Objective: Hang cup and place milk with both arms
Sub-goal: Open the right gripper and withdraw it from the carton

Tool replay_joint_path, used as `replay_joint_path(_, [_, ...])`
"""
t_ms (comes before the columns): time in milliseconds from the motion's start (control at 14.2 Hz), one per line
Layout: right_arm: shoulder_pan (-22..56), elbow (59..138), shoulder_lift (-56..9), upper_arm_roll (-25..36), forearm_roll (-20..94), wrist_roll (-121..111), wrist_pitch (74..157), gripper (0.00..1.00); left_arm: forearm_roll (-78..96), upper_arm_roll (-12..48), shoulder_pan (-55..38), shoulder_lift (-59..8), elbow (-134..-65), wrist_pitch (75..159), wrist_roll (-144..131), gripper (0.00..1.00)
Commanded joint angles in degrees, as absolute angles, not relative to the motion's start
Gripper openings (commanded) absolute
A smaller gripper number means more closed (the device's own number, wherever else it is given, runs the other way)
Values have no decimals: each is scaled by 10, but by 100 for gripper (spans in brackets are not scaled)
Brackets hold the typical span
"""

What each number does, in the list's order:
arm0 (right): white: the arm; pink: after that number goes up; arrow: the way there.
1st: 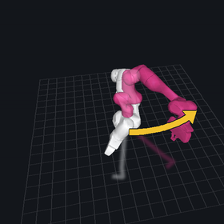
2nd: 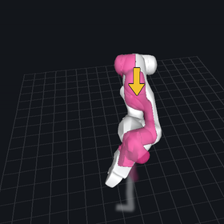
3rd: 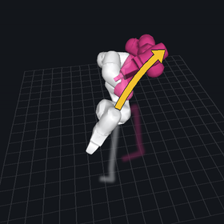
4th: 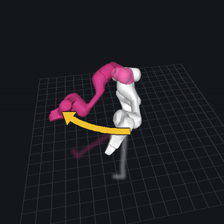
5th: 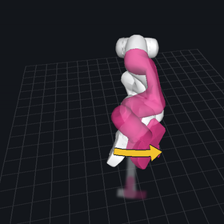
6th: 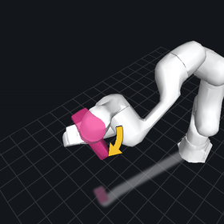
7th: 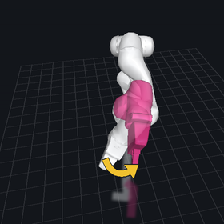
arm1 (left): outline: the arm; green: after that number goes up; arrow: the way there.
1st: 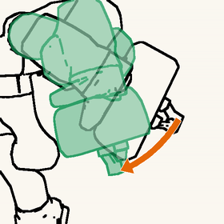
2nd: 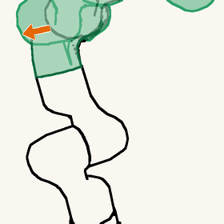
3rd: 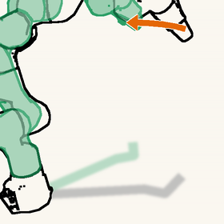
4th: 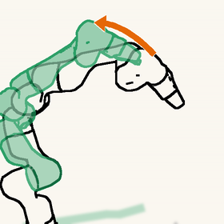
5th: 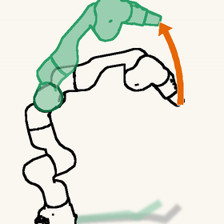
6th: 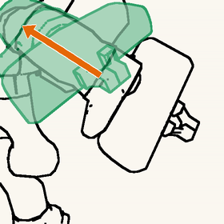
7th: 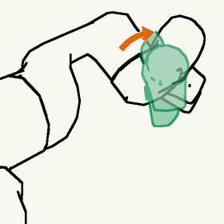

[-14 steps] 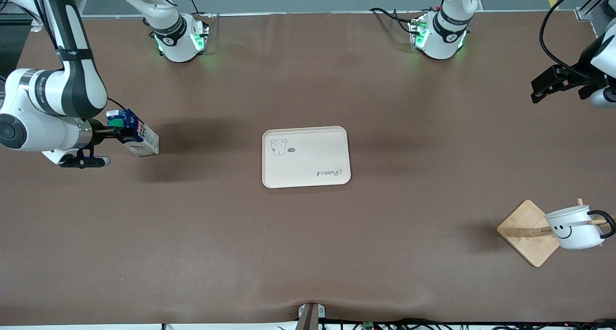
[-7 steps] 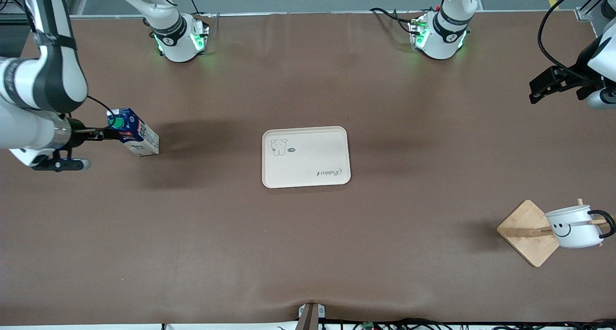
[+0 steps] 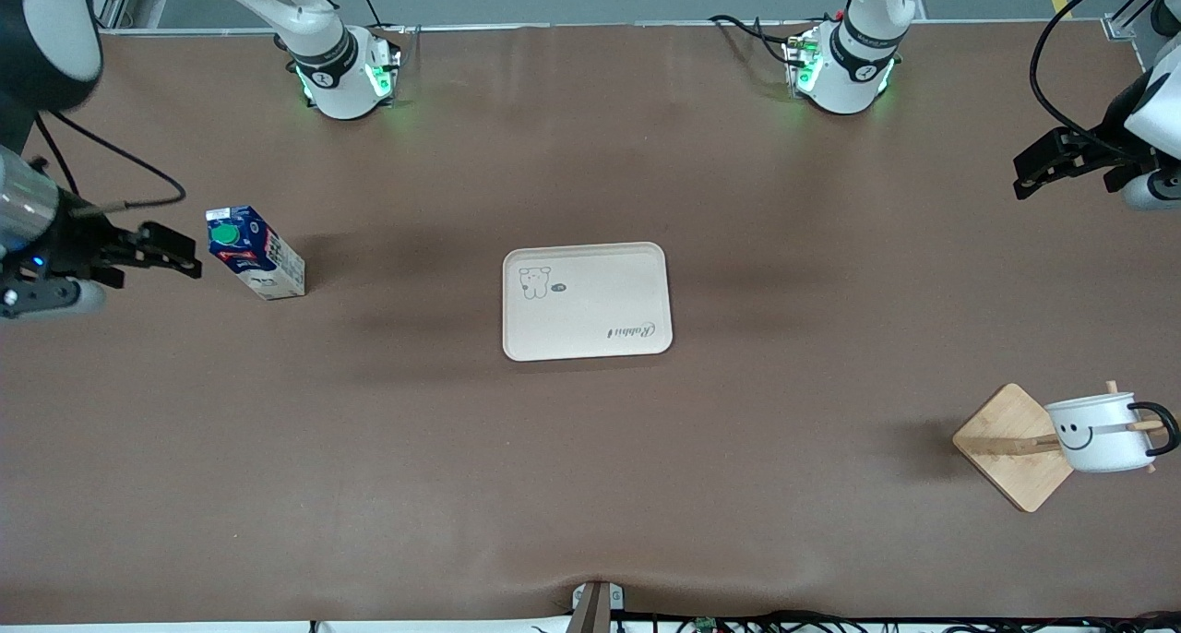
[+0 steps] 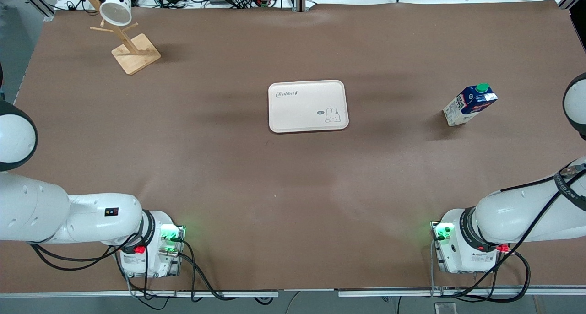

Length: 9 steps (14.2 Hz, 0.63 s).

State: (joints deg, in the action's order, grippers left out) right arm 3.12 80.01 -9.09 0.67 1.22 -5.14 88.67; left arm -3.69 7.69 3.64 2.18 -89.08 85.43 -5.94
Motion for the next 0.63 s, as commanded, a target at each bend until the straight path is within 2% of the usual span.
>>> replay_joint_path(0, [30,730,-102,11,11,-53,842,100,-28,78,38,26,-895,860,-55,100])
replay_joint_path(211, [16,730,-83,11,12,-49,772,100,-28,78,38,25,-893,860,-54,100])
replay_joint_path(352, [-27,751,-60,-21,13,-49,759,100,-28,78,38,25,-893,860,-54,100])
replay_joint_path(563, [-26,803,-11,-15,17,-44,766,100,-28,78,38,21,-891,860,-54,100])
